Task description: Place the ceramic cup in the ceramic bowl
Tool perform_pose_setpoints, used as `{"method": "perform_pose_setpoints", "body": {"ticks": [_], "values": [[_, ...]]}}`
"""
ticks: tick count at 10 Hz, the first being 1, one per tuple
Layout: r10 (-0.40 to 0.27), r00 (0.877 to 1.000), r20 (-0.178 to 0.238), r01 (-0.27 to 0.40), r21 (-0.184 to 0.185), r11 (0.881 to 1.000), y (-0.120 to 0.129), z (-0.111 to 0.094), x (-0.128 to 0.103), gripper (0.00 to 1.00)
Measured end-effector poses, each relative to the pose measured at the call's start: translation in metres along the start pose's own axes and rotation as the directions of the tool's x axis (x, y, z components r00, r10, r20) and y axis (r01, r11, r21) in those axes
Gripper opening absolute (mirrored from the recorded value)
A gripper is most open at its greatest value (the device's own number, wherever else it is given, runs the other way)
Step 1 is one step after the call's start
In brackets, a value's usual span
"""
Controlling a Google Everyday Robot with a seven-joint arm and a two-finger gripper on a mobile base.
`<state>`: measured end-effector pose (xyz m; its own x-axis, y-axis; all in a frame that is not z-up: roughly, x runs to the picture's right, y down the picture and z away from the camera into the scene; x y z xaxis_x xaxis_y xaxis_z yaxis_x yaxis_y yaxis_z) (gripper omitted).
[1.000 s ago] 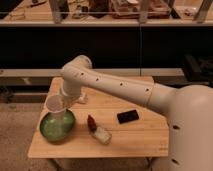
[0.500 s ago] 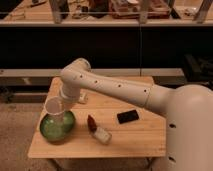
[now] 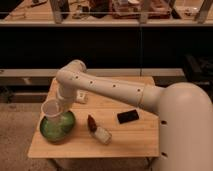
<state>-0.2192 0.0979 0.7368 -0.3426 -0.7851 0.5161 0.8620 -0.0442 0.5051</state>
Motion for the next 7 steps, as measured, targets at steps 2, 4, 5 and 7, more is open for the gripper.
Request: {"method": "perform_pose_setpoints", "body": {"ticks": [2,4,5,7], "values": [[0.007,1.0,0.01,-0.007,-0.002,1.0,0.007,0.002,-0.006,0.27],[-0.001,1.0,0.01,0.001,-0.003,1.0,0.013,0.005,-0.005,0.27],[-0.009,1.0,0.014,0.009,-0.008,1.0,0.01,0.008,-0.004,0.27],[-0.006,1.0,0.024,0.006,-0.005,1.0,0.007,0.026,-0.011,0.27]]}}
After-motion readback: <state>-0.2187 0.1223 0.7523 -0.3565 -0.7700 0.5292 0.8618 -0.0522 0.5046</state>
